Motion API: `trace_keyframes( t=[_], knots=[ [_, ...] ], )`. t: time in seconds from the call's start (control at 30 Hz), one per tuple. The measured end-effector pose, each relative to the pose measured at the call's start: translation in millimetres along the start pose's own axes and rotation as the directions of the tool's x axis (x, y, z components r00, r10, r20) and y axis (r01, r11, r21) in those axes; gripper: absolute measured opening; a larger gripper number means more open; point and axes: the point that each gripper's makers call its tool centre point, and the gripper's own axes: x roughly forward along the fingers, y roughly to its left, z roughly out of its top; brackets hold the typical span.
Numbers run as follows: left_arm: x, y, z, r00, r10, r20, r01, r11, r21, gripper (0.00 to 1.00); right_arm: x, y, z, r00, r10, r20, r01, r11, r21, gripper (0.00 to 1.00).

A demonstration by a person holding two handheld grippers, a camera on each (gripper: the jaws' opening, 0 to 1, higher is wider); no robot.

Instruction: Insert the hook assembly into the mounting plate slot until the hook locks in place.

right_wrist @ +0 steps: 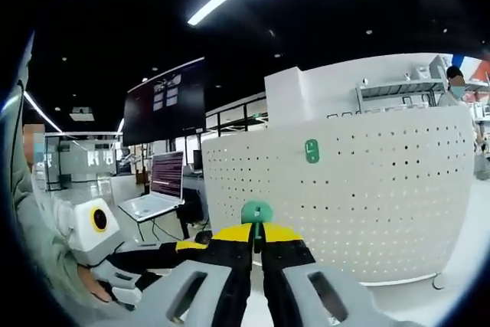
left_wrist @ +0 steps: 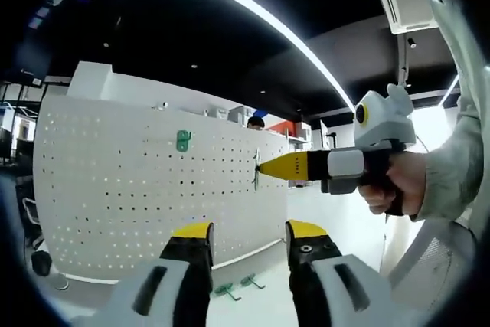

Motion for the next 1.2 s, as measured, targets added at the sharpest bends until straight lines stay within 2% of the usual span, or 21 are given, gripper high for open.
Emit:
trace_keyframes(
  t=[0.6,1.2],
  knots=[
    [-2,7.4,3.9,0.999,0.031,0.015,-0.031,1.000,-0.005,0.49,16,-46,27.0,0.989,-0.134,0.063,0.139,0.988,-0.071,0.01],
    [1,4.0,-0.8,1.000,0.012,0.002,-0.012,1.000,-0.025,0.50,41,-65,39.9,0.974,-0.197,0.115,0.204,0.977,-0.056,0.01]
  ],
)
